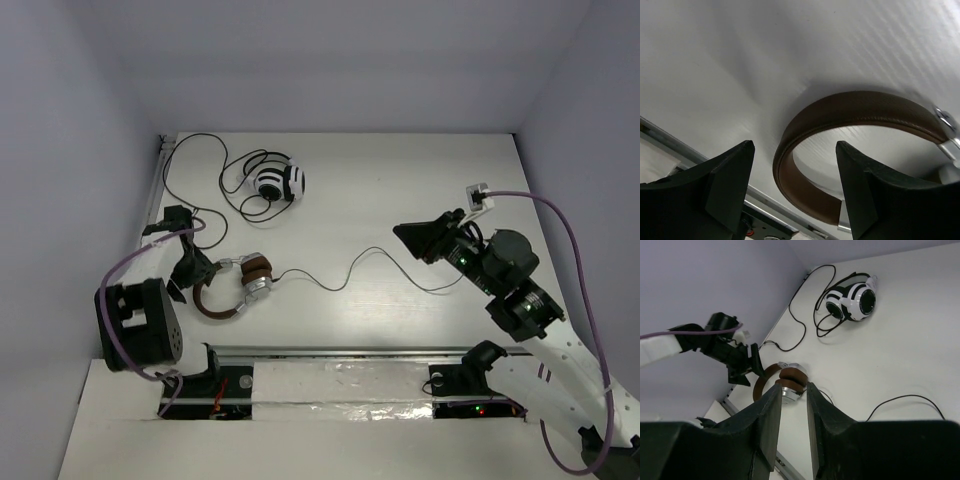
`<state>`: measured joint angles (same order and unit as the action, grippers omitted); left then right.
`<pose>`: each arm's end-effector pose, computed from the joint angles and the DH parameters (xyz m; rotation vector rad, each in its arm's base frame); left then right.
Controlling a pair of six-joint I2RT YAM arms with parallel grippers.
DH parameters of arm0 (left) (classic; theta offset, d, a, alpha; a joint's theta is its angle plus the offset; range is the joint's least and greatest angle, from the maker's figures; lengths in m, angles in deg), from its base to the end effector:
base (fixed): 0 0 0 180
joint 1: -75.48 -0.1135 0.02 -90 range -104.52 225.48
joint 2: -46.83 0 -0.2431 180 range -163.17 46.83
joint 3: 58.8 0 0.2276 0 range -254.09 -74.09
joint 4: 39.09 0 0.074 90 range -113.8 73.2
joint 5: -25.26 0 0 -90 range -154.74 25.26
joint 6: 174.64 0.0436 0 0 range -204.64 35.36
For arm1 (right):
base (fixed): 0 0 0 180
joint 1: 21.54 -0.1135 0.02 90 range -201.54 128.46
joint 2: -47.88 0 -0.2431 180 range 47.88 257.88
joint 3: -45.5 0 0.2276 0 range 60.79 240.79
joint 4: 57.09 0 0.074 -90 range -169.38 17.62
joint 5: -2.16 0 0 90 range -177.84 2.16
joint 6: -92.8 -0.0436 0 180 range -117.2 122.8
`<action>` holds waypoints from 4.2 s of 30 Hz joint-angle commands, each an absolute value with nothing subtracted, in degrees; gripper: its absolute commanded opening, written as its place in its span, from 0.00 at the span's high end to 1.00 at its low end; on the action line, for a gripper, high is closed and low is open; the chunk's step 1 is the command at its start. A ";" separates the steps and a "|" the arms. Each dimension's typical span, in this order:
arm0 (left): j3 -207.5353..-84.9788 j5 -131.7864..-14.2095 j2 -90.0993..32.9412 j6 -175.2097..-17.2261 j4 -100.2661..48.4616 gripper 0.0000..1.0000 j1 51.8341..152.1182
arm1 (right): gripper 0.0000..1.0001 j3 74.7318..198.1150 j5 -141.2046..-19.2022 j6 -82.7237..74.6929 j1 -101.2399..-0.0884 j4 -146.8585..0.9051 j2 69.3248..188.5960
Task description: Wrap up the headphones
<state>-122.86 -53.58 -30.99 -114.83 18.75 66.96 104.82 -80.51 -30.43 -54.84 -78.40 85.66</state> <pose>0.2229 0.0419 0.1862 -0.9645 2.6128 0.1824 0.1280 0.0907 0.3465 -0.1075 1.6554 1.0004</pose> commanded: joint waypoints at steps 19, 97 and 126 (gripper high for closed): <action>-120.85 -57.18 -42.12 -115.49 18.21 0.71 77.49 | 0.67 103.94 -83.80 -29.90 -54.76 -75.90 85.67; -128.42 -102.65 -7.50 -142.45 -32.22 1.00 80.92 | 0.87 97.26 -80.96 -33.93 -61.16 -41.78 125.40; -103.45 -52.00 0.77 -152.49 -40.76 1.00 100.70 | 0.94 118.97 -103.14 -35.34 -88.94 -78.97 134.81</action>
<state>-103.65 -58.37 0.11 -153.19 -36.57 98.79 116.30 -101.45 -34.98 -86.46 -75.95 137.98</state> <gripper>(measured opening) 0.054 0.075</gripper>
